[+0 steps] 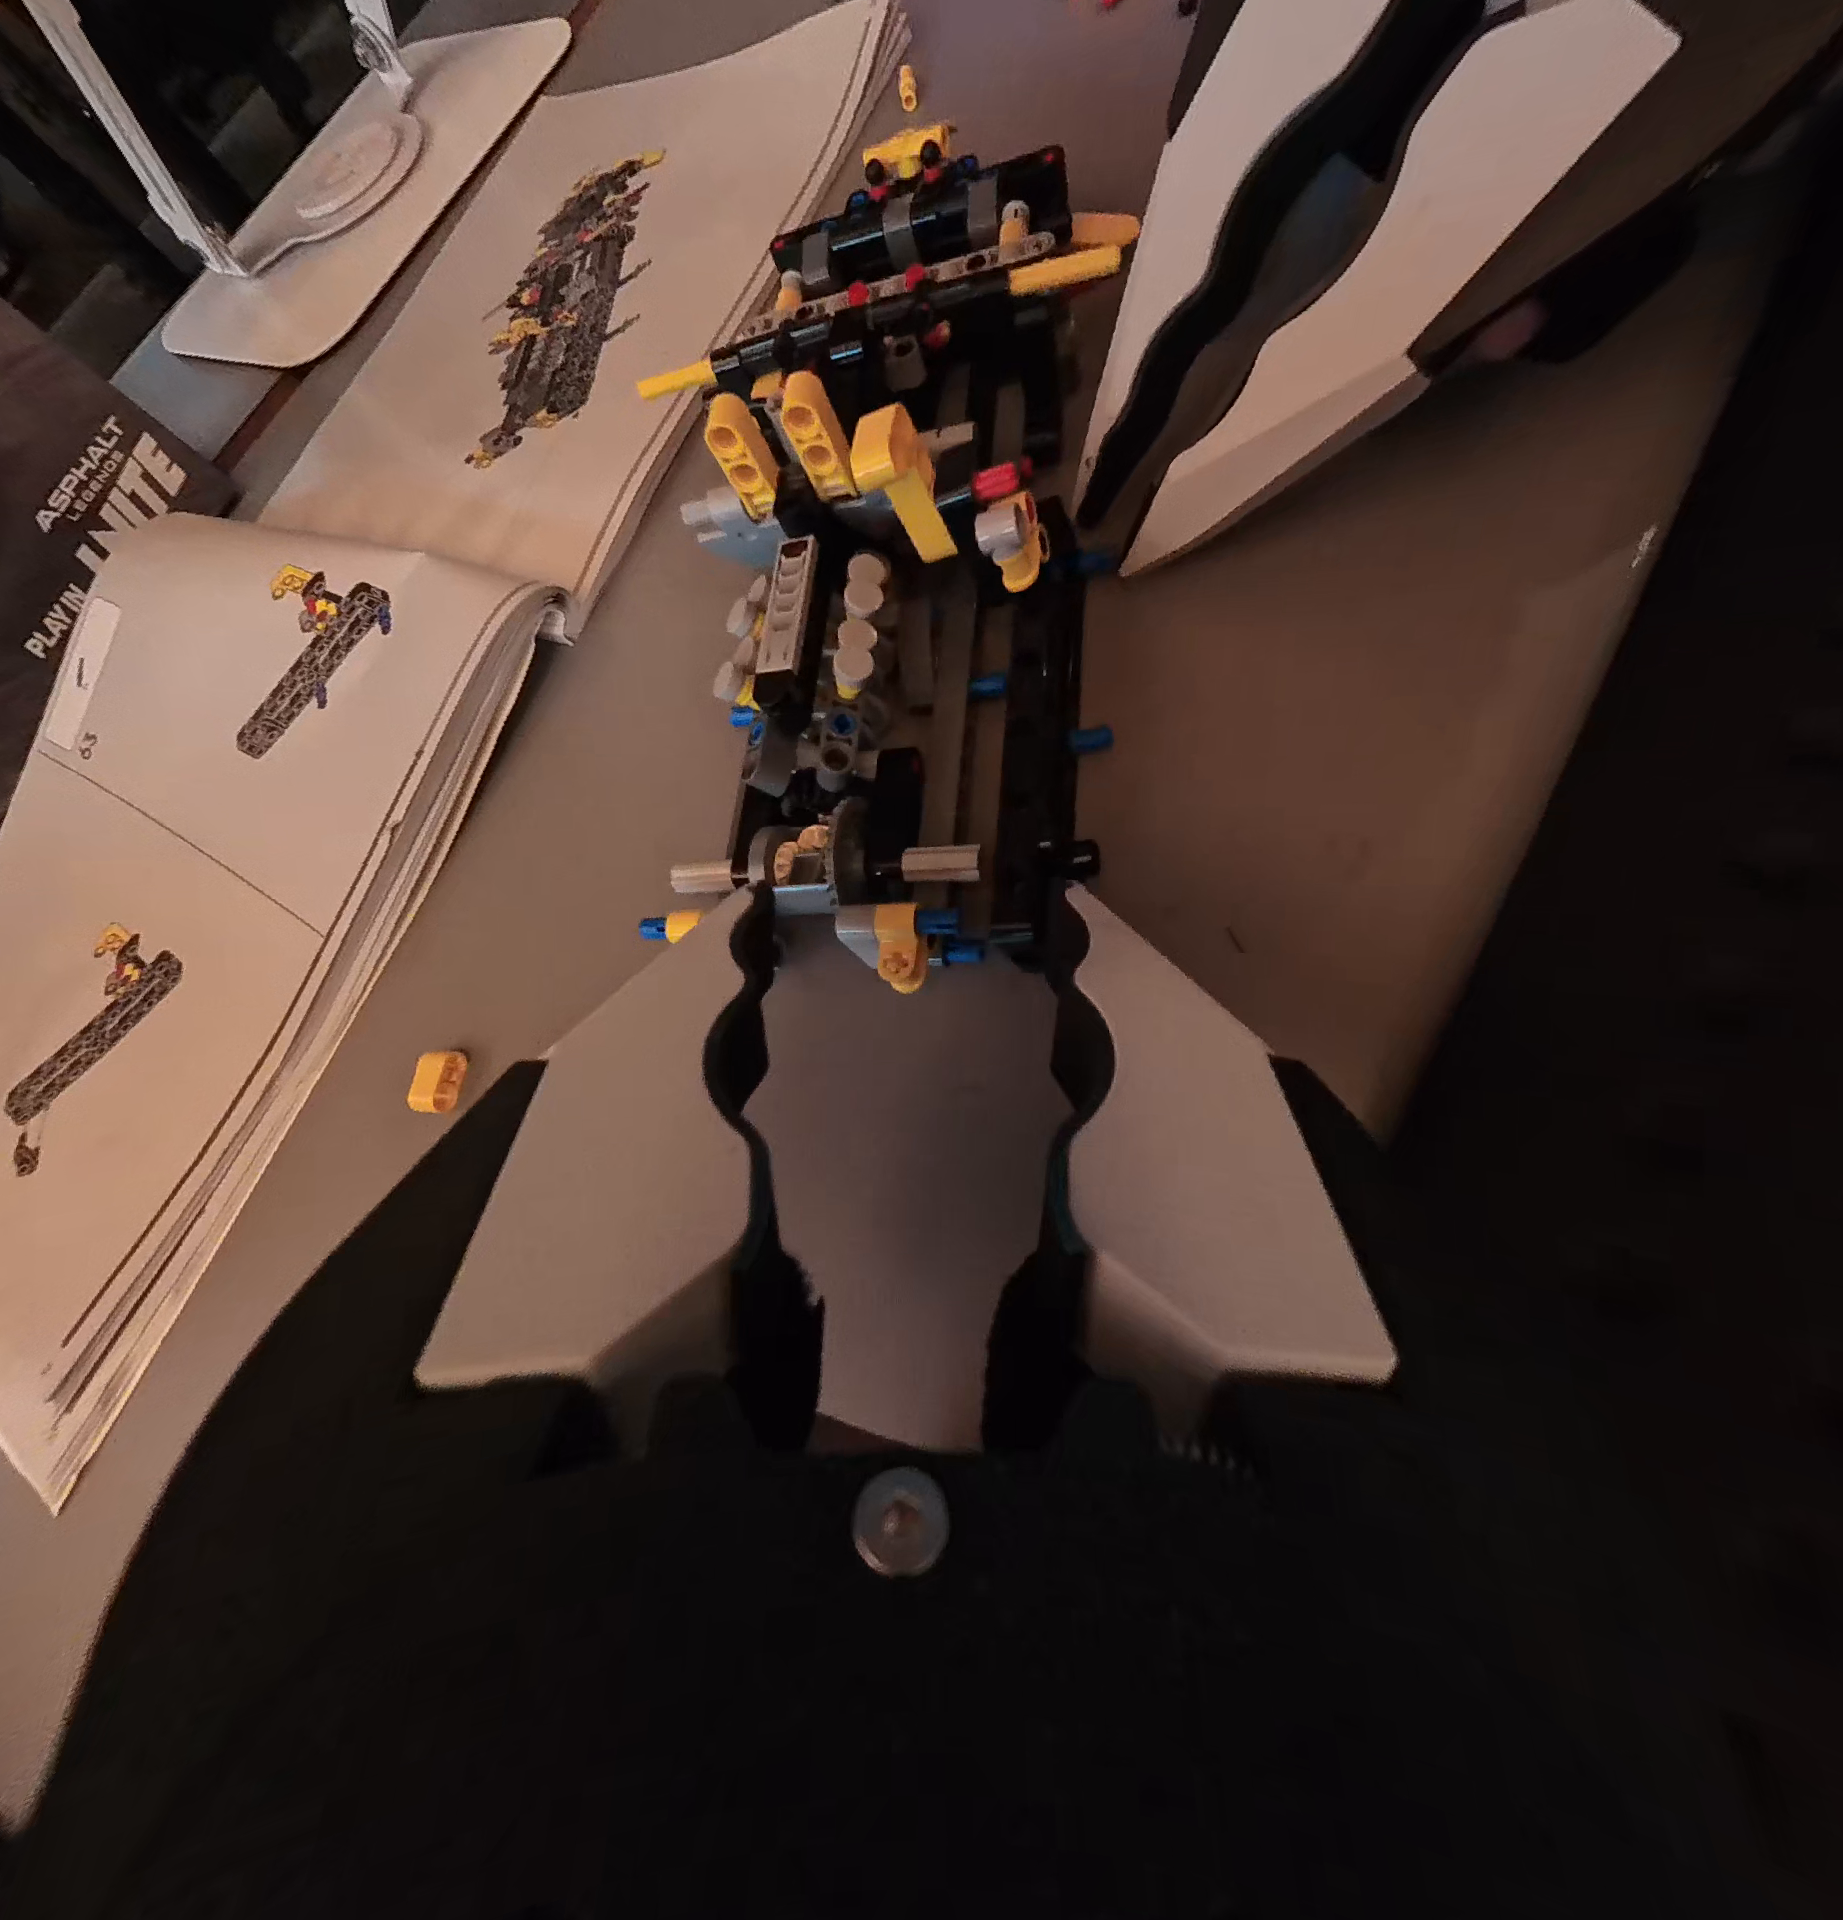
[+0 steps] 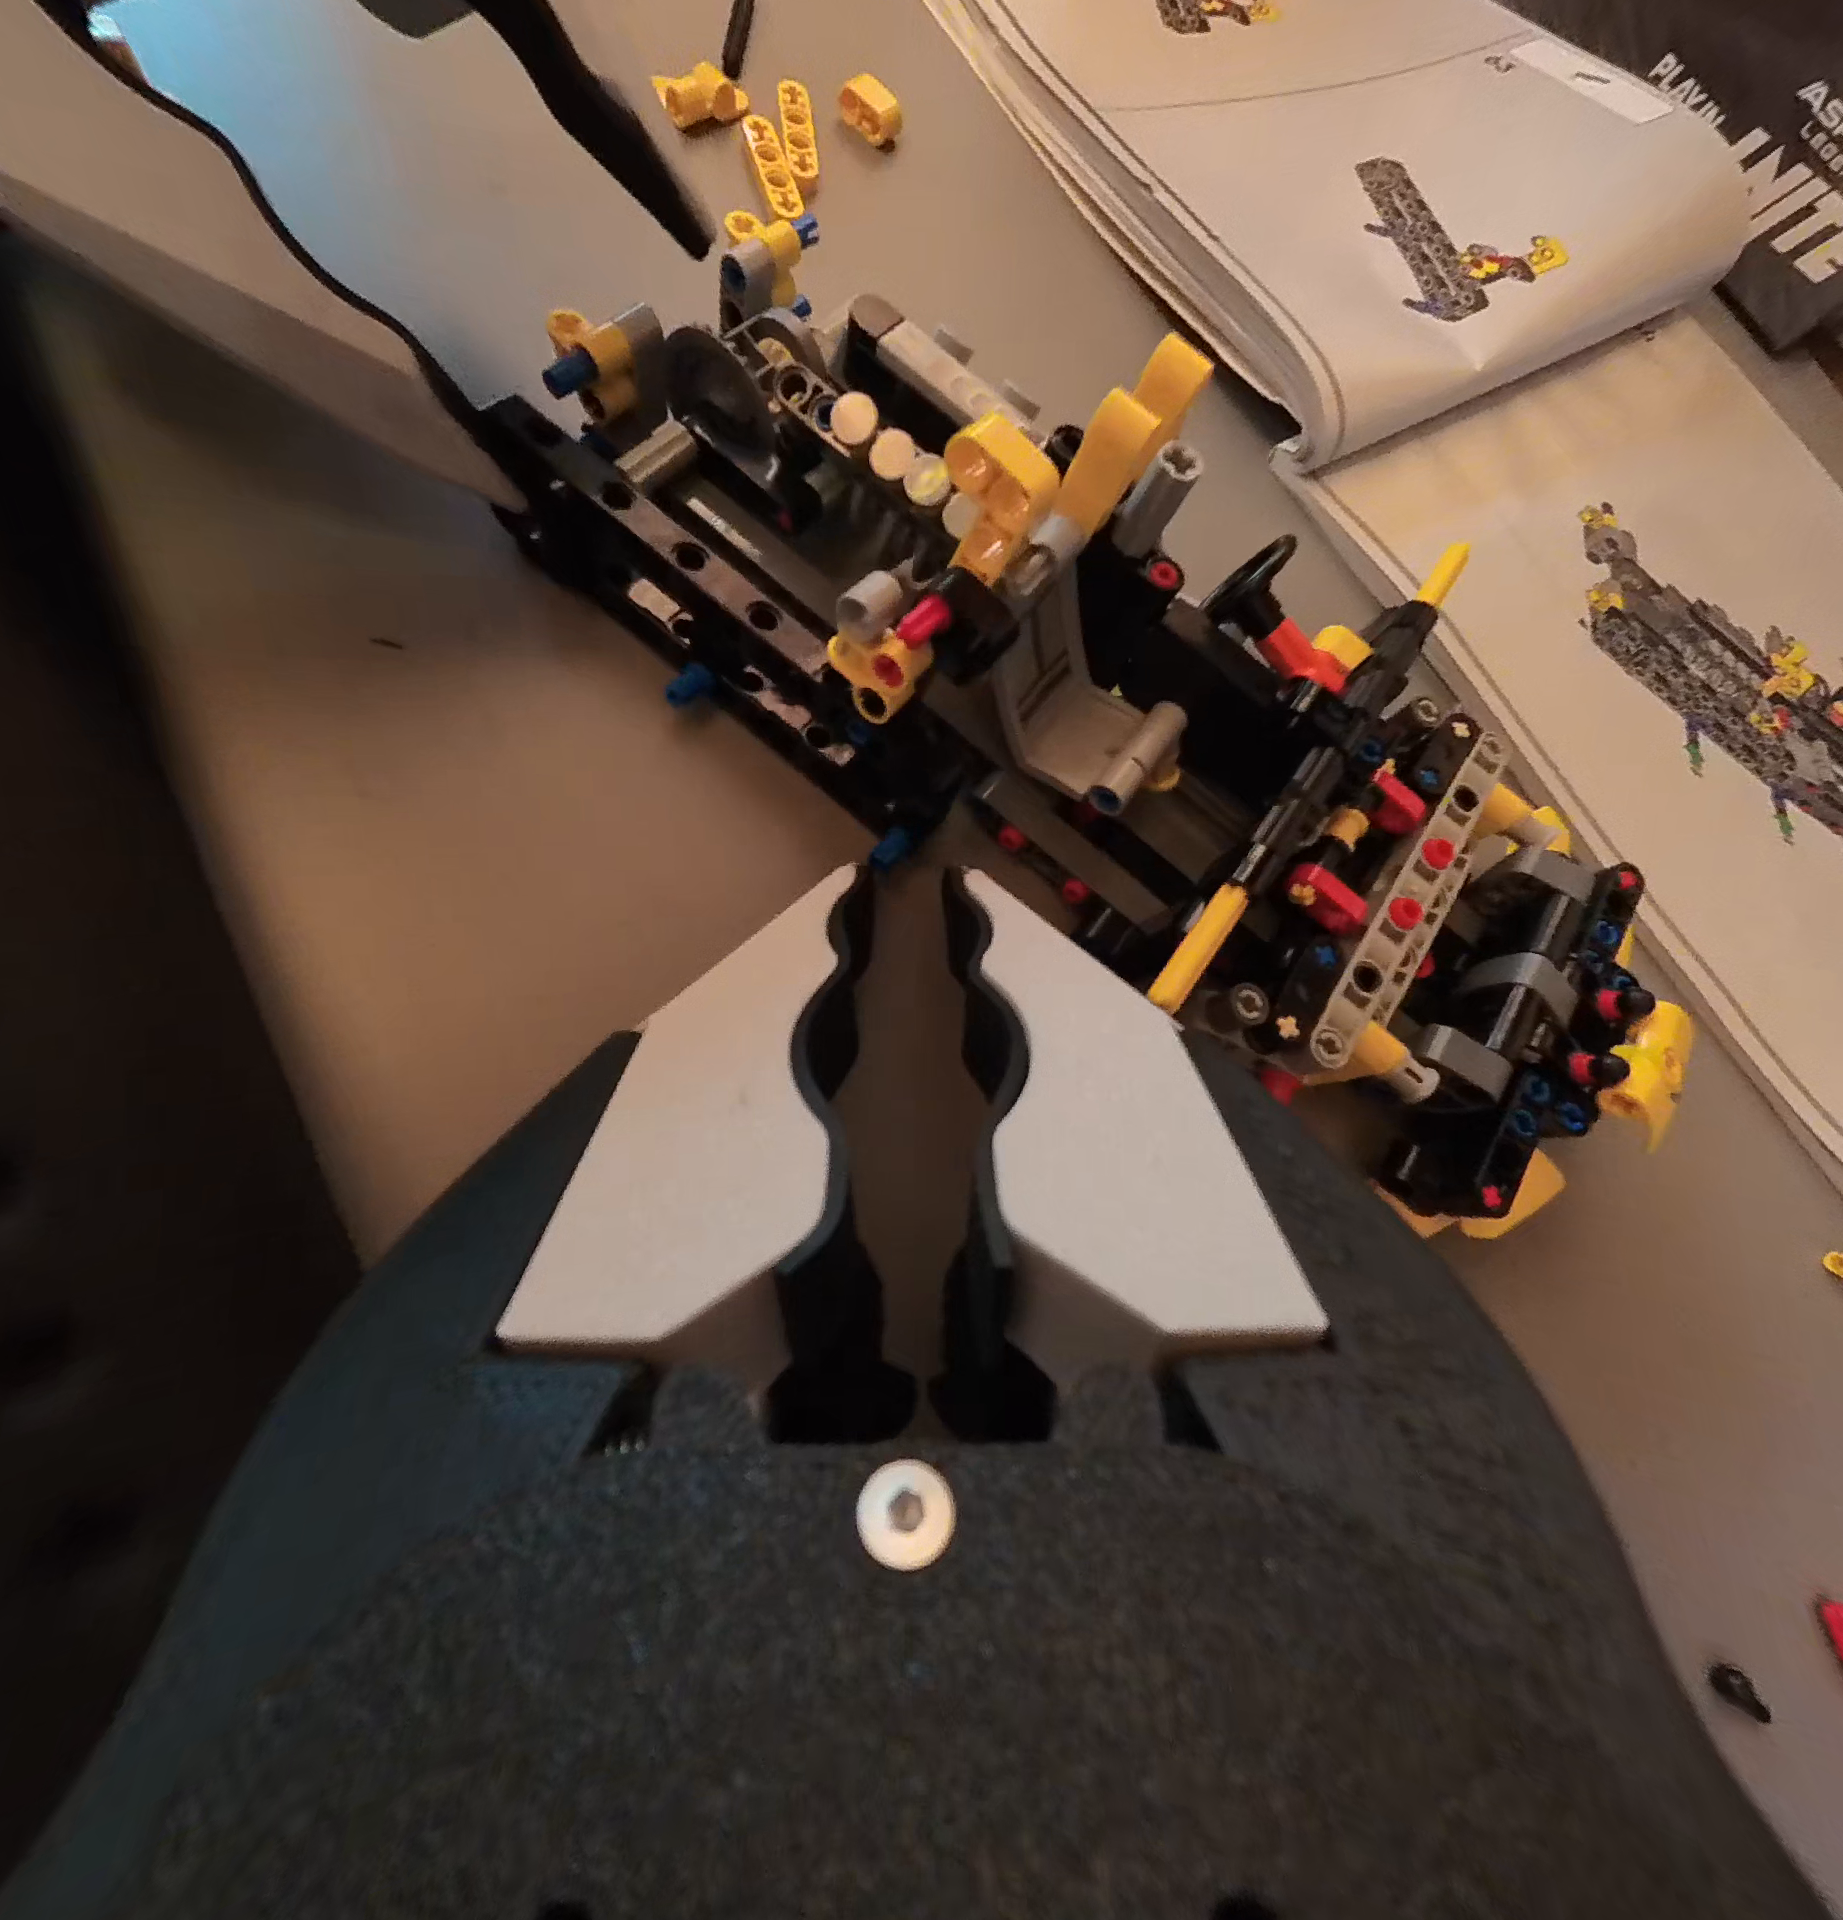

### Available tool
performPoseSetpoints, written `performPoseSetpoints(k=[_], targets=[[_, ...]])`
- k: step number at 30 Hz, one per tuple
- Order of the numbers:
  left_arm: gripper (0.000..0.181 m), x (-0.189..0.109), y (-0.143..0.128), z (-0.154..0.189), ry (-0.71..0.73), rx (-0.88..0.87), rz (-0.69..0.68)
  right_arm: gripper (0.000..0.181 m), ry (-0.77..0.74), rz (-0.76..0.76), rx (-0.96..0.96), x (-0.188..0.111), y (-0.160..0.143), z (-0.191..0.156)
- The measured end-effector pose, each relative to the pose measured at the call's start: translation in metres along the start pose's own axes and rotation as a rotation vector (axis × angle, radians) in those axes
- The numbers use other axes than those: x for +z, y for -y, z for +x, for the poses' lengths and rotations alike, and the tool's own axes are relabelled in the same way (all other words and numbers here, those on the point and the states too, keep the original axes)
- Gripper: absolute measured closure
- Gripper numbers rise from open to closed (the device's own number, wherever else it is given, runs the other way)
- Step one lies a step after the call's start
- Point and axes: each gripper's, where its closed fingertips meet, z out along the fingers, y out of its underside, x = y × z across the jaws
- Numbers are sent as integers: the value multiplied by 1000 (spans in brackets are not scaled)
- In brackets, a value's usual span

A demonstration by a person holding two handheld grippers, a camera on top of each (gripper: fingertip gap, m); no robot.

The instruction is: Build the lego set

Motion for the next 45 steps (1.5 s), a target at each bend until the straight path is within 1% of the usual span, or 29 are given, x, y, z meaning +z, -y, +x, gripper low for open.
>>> performPoseSetpoints(k=[5,8,10,12,15,16,18,20,23,25,27,29,30,32,34,36,38,40,43,45], targets=[[128,-1,-2,-4,23,10,-3,169,-12,13,-11,-4,4,2],[128,-1,-2,-4,17,-3,5,167,38,81,-20,-15,21,-2],[128,-1,-1,-2,-5,-14,14,160,79,111,-62,-22,34,2],[128,-2,1,0,-33,-34,28,147,136,99,-134,-24,40,8],[128,-5,4,-1,-79,-90,60,131,246,62,-204,-15,36,14],[128,-6,4,-2,-93,-110,70,130,281,58,-222,-11,35,13],[128,-7,4,-5,-116,-143,79,130,320,68,-272,-4,34,11],[128,-6,6,-3,-138,-145,82,131,317,52,-319,3,31,11],[127,-4,9,2,-171,-126,76,132,311,64,-323,4,33,14],[128,-1,14,4,-196,-124,76,139,294,93,-307,3,39,18],[128,3,18,7,-217,-123,71,144,286,93,-317,4,37,19],[128,8,22,6,-209,-98,57,154,254,88,-339,6,34,22],[128,10,25,4,-198,-81,53,155,244,89,-348,7,33,22],[129,15,35,6,-214,-55,55,154,267,95,-341,4,31,17],[129,21,46,9,-229,-39,62,148,323,106,-302,-2,30,11],[129,26,51,12,-244,-21,55,144,335,109,-283,-4,29,13],[129,28,56,14,-246,-15,62,145,335,142,-266,-9,32,15],[129,28,56,14,-238,-14,57,146,349,169,-257,-16,33,16],[130,24,50,11,-235,-27,45,154,393,201,-249,-21,35,8],[141,20,44,13,-252,-34,34,154,393,159,-277,-14,29,3]])
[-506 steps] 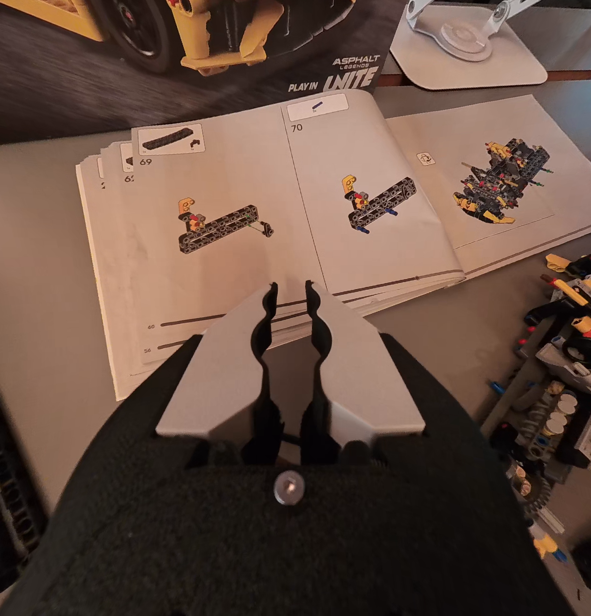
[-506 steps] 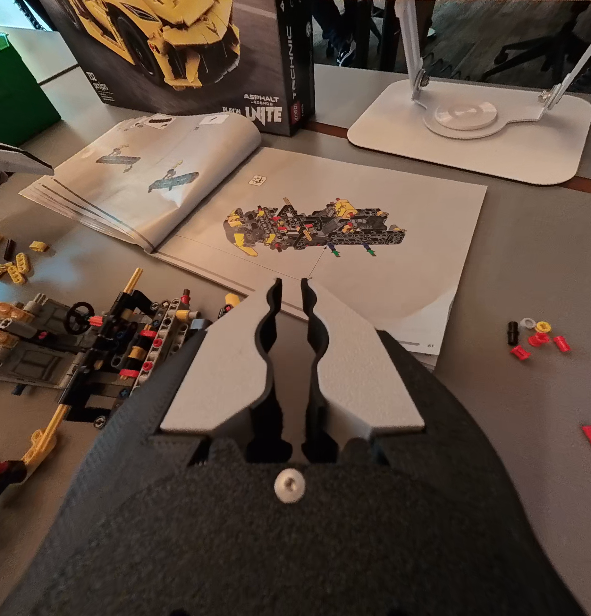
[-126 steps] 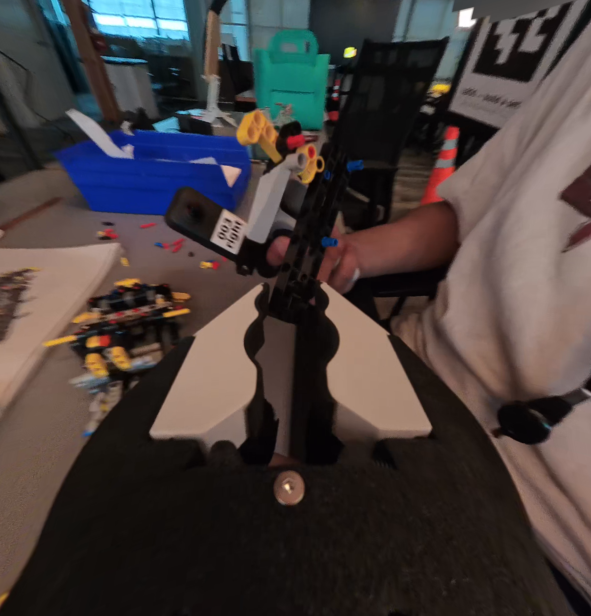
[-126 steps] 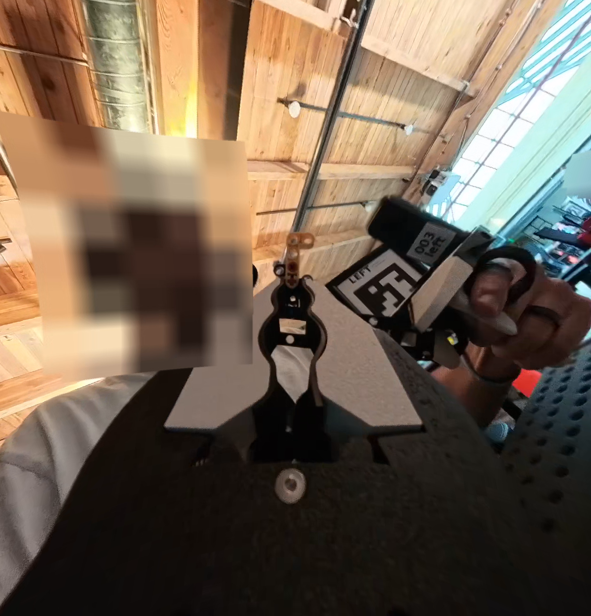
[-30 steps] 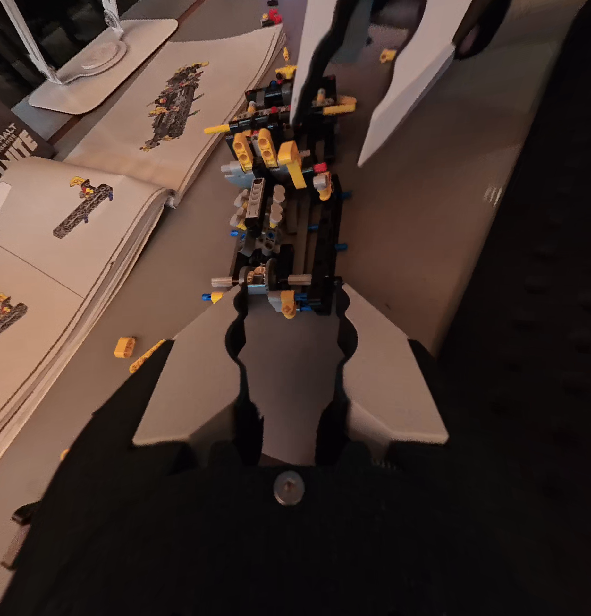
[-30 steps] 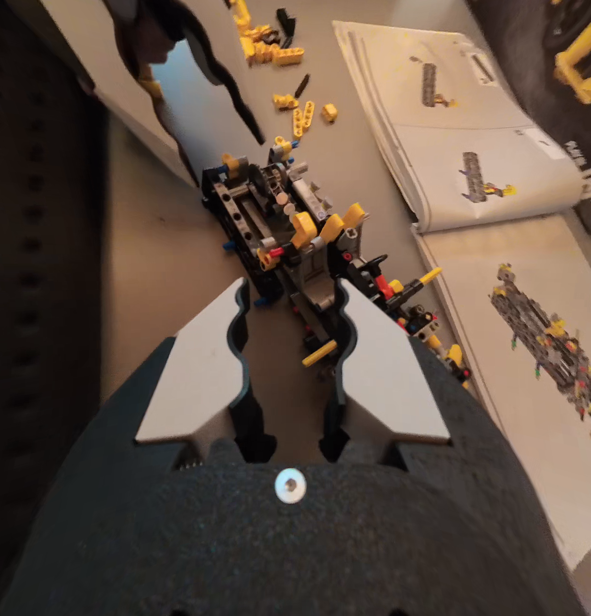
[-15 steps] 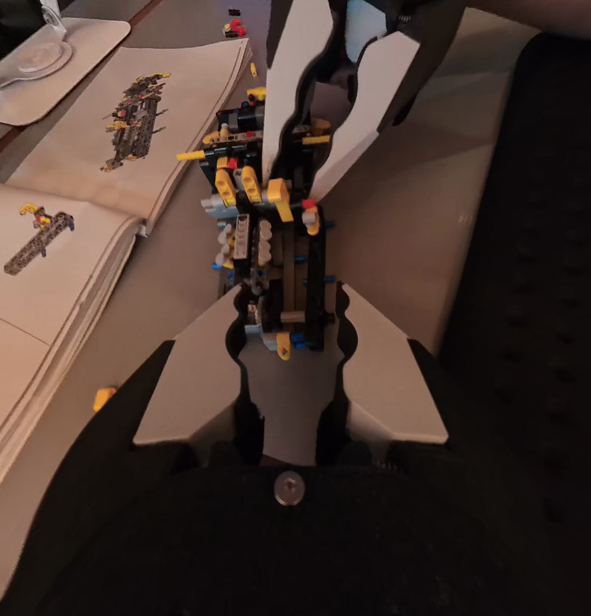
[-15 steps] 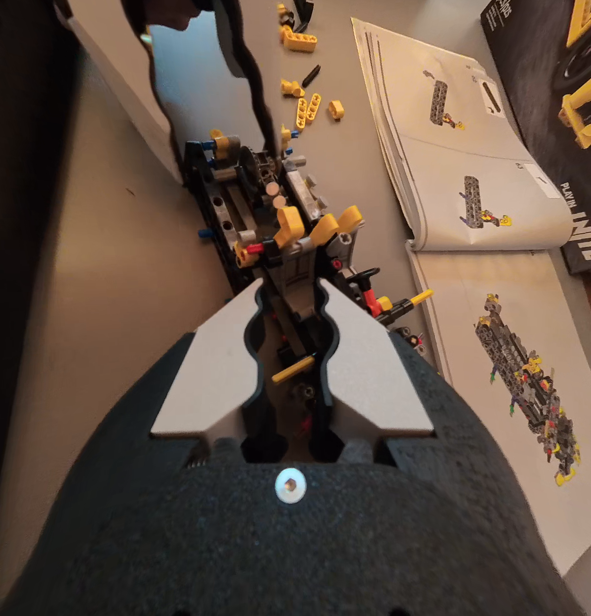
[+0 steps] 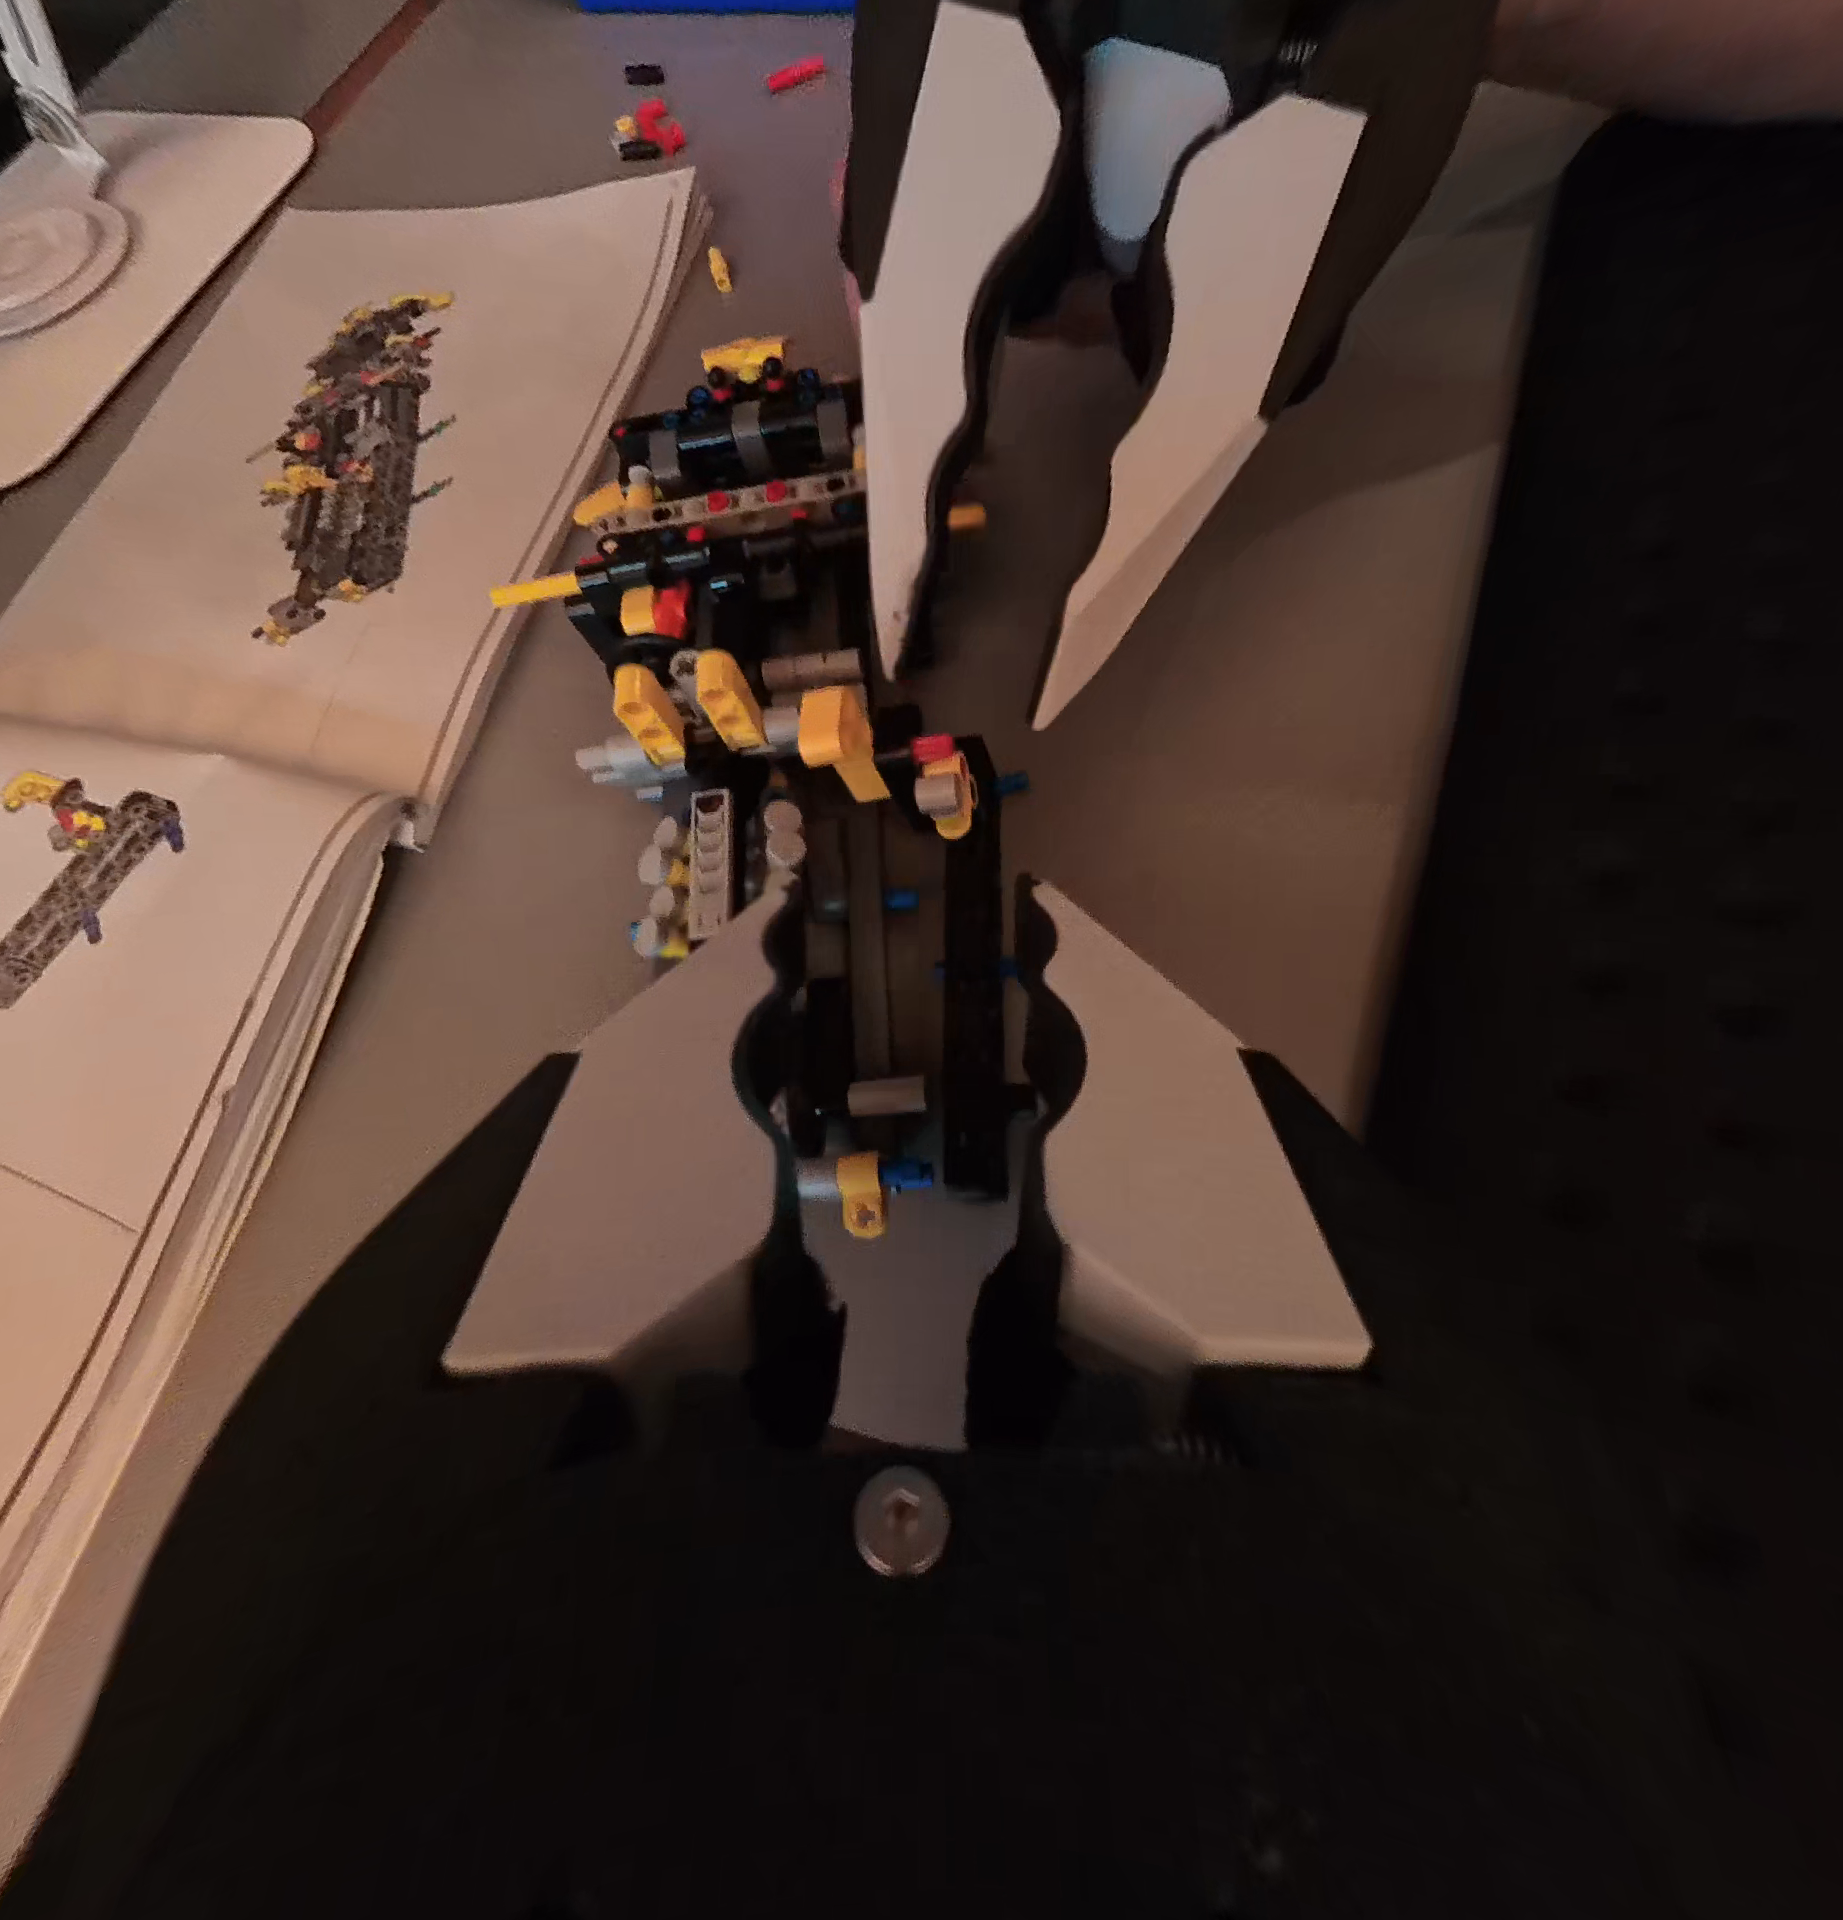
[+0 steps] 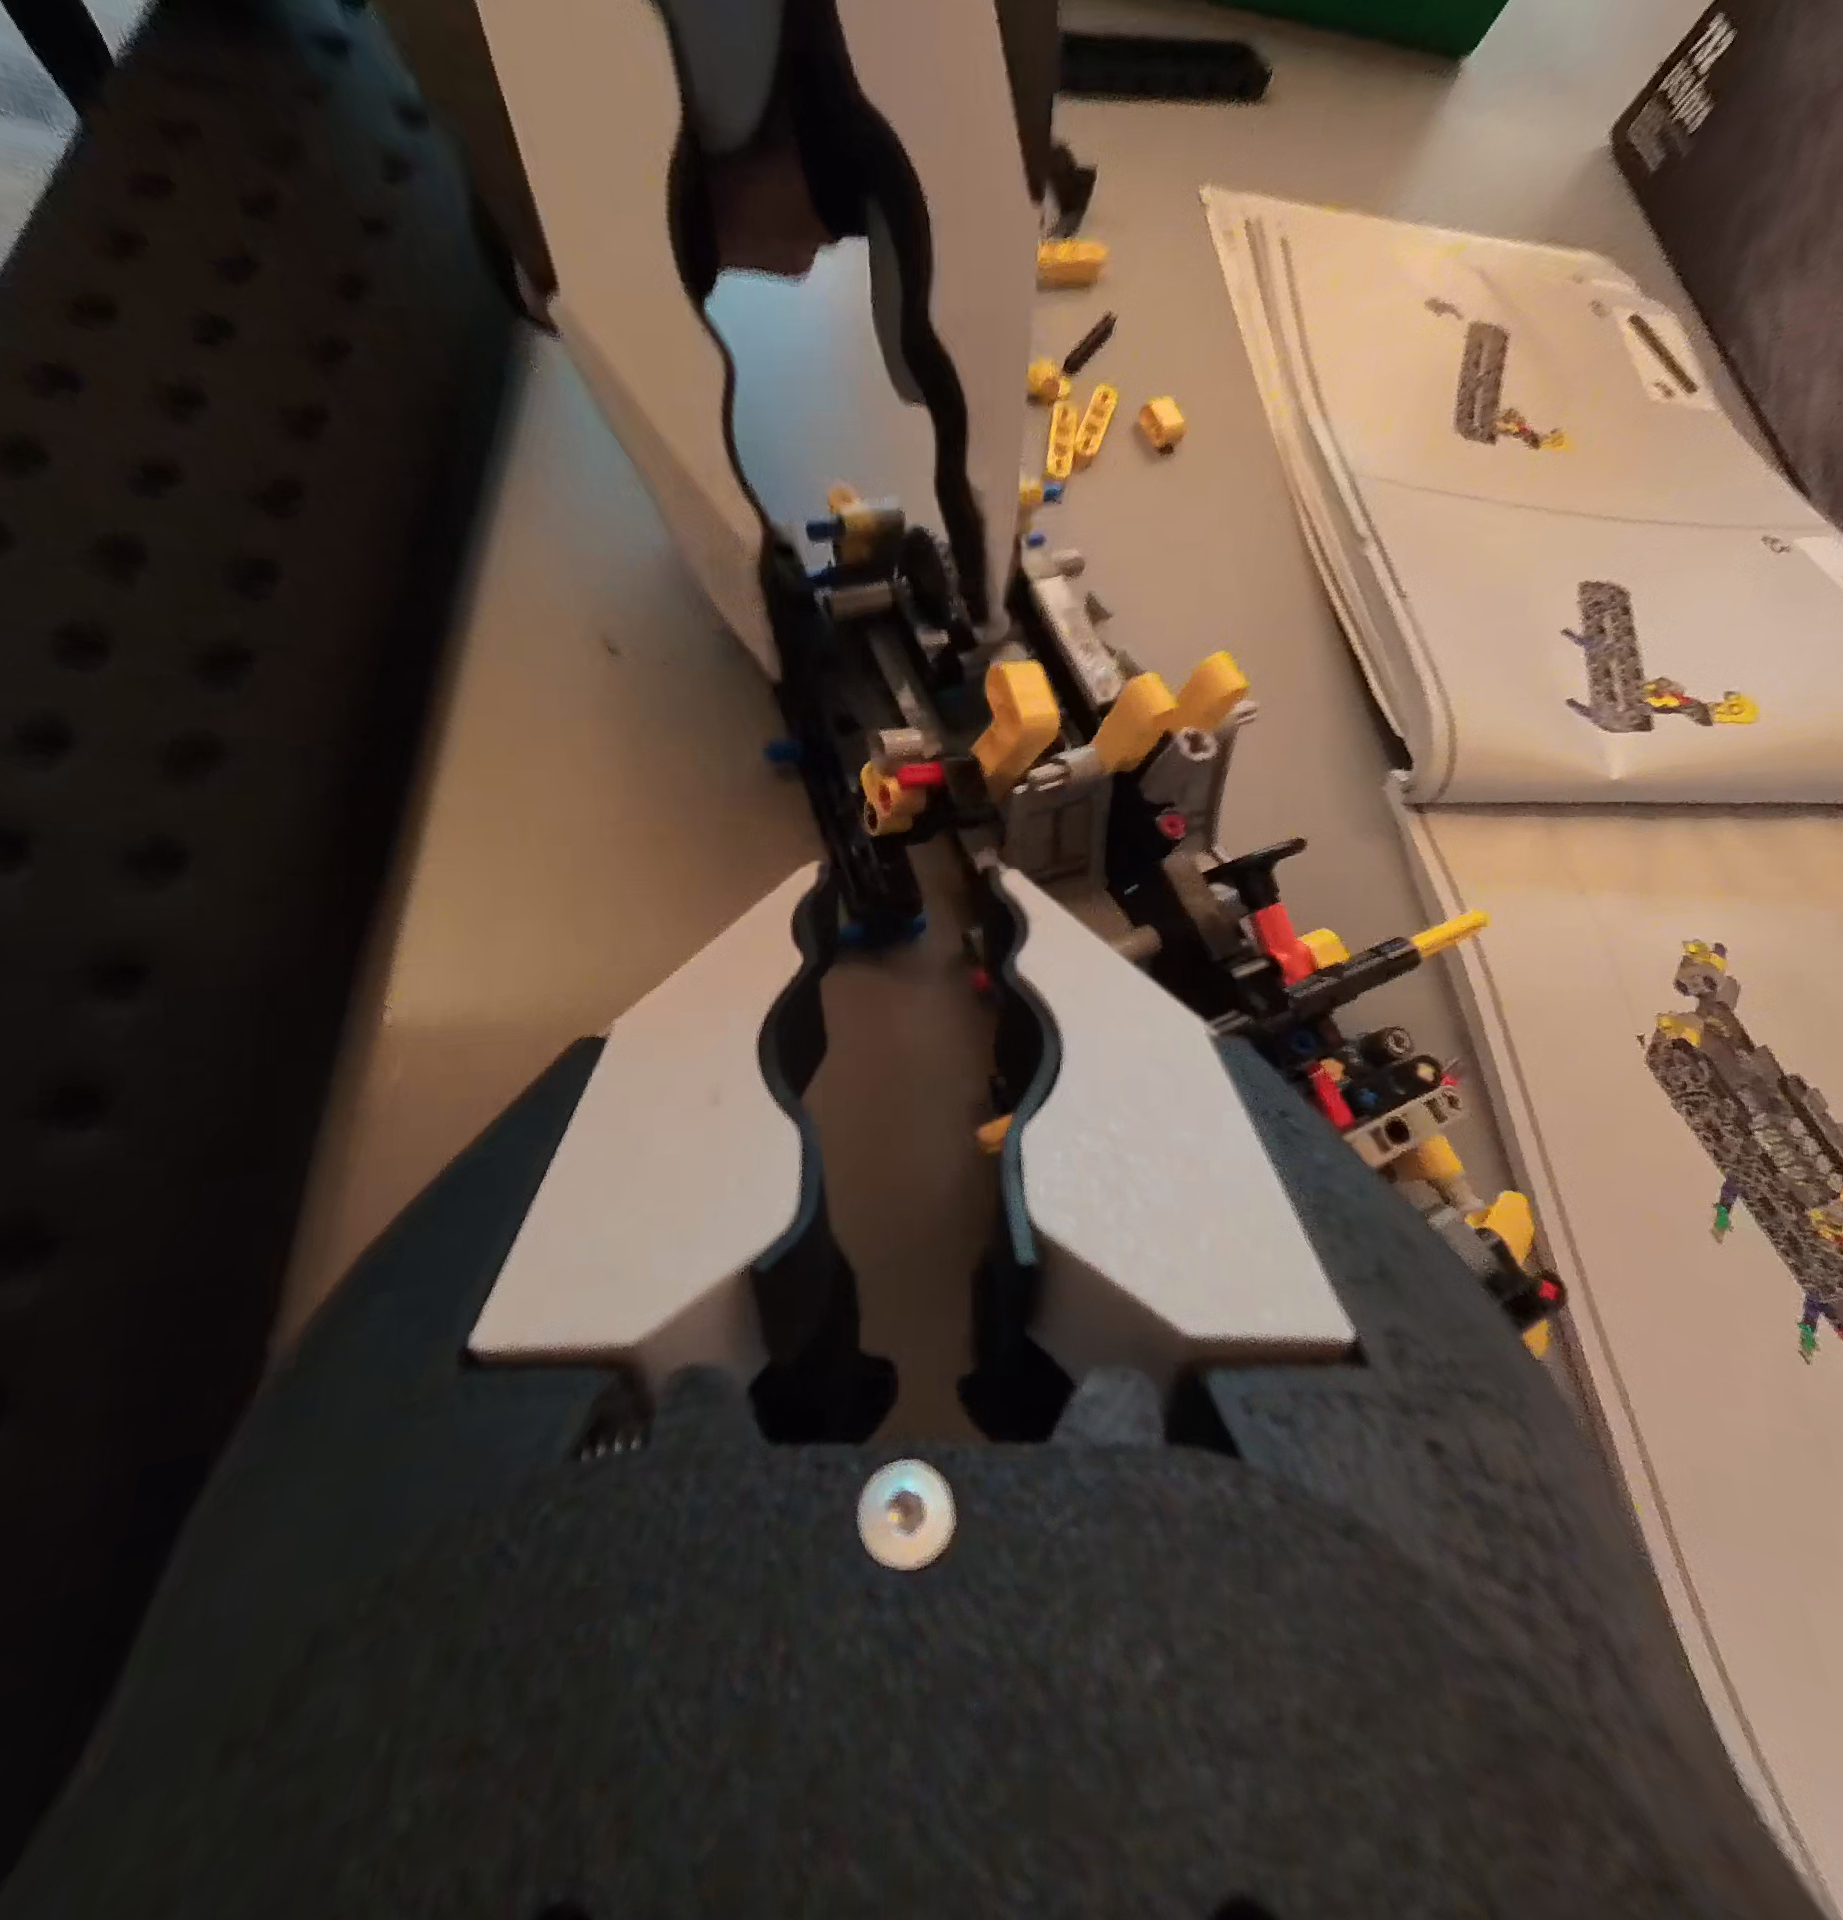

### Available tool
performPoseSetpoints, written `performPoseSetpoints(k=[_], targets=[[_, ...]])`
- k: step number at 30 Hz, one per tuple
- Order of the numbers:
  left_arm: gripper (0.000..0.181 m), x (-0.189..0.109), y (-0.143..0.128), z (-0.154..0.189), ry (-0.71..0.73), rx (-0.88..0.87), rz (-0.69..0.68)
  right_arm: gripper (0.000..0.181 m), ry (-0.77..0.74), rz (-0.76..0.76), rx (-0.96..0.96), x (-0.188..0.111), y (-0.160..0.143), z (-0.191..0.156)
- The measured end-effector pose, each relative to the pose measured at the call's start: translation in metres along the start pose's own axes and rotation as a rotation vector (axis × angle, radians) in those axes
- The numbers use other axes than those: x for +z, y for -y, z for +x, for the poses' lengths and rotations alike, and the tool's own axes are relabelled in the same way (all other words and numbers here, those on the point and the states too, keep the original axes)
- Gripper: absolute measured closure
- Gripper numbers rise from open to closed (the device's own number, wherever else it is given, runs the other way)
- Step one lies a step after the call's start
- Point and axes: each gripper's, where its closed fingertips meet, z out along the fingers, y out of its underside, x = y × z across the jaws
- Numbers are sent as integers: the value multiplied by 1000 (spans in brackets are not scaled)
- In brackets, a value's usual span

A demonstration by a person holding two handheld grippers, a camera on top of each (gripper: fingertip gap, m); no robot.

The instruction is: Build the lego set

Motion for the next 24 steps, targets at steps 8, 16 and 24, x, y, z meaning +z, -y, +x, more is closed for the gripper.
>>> performPoseSetpoints(k=[8,16,24], targets=[[151,9,-23,12,-23,43,-105,164,-126,-82,-151,6,-5,8],[170,14,-29,8,-19,100,-165,168,-121,-25,-115,4,-3,4],[173,15,-29,7,-16,111,-153,172,-79,87,-11,-3,11,5]])
